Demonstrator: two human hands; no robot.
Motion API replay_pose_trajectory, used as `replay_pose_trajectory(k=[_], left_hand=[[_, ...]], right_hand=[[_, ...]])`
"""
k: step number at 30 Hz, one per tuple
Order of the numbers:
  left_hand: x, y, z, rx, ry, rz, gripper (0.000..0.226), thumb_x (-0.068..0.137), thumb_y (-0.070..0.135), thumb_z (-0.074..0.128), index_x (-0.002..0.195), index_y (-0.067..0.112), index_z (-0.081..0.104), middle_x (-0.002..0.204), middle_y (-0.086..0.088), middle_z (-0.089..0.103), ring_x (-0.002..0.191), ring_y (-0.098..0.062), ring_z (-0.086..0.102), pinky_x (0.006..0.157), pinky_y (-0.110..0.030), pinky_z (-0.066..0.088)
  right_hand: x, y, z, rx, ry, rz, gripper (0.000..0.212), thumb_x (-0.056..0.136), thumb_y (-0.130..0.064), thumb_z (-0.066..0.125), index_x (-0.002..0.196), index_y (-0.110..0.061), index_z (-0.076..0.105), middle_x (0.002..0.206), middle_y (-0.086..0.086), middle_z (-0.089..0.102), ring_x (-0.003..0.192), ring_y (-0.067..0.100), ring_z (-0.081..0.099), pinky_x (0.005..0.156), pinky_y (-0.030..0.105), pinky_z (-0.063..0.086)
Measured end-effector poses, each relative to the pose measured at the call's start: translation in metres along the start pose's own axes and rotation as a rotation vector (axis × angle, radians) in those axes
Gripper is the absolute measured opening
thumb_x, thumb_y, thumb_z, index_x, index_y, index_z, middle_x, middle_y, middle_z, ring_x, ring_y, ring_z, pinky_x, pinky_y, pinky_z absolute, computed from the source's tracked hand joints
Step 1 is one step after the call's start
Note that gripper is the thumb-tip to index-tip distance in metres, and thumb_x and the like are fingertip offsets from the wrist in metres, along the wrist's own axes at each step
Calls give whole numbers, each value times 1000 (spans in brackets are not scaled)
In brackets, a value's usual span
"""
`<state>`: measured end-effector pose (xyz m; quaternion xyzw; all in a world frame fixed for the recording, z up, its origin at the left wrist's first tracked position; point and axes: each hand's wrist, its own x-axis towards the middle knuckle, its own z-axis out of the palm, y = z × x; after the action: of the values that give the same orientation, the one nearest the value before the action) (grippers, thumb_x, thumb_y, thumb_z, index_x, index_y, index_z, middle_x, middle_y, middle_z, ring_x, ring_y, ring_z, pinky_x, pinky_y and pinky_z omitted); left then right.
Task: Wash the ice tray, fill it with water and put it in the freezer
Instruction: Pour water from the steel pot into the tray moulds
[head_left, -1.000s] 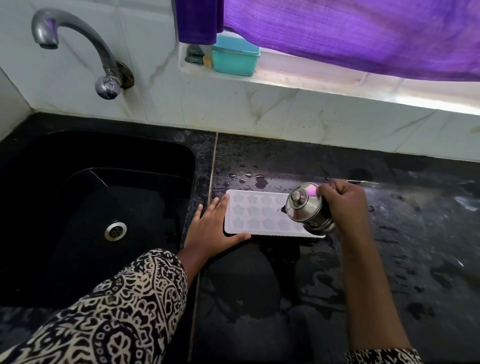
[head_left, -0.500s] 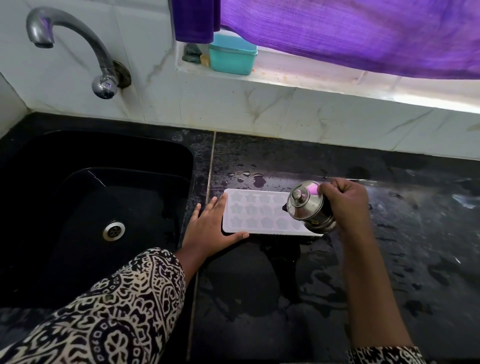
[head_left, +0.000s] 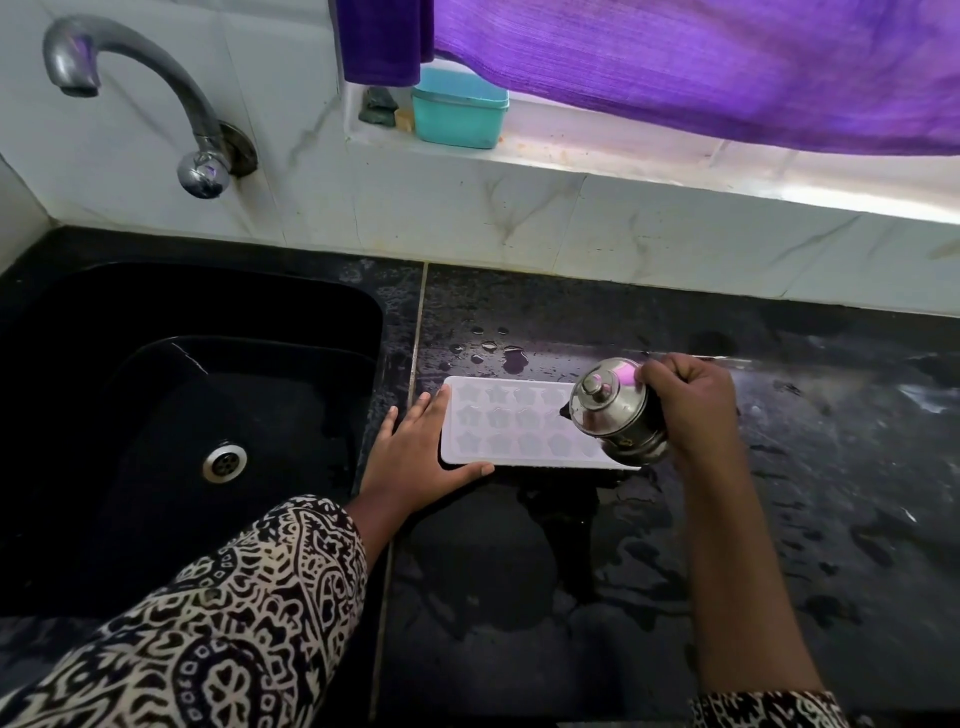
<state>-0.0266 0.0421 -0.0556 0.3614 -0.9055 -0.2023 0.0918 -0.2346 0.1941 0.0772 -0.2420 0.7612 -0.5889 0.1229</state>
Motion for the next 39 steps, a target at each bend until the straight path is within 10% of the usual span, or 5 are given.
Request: replay_pose_trajectory(k=[9, 39], left_hand=[[0, -1, 1, -14, 11, 3, 118, 65, 91, 38, 156, 24, 4, 161, 6, 20, 149, -8, 9, 121, -40, 2], [0, -2, 3, -12, 19, 12, 120, 62, 94, 30, 156, 23, 5, 161, 6, 21, 149, -7, 10, 121, -40, 3]], right_hand=[[-1, 16, -12, 294, 110, 276, 21, 76, -1, 58, 59, -11, 50, 49, -1, 47, 46, 11, 41, 46, 18, 36], [-2, 2, -17, -52, 70, -28, 31, 77, -4, 63, 55, -11, 42, 48, 1, 33, 39, 4, 27, 40, 15, 29]])
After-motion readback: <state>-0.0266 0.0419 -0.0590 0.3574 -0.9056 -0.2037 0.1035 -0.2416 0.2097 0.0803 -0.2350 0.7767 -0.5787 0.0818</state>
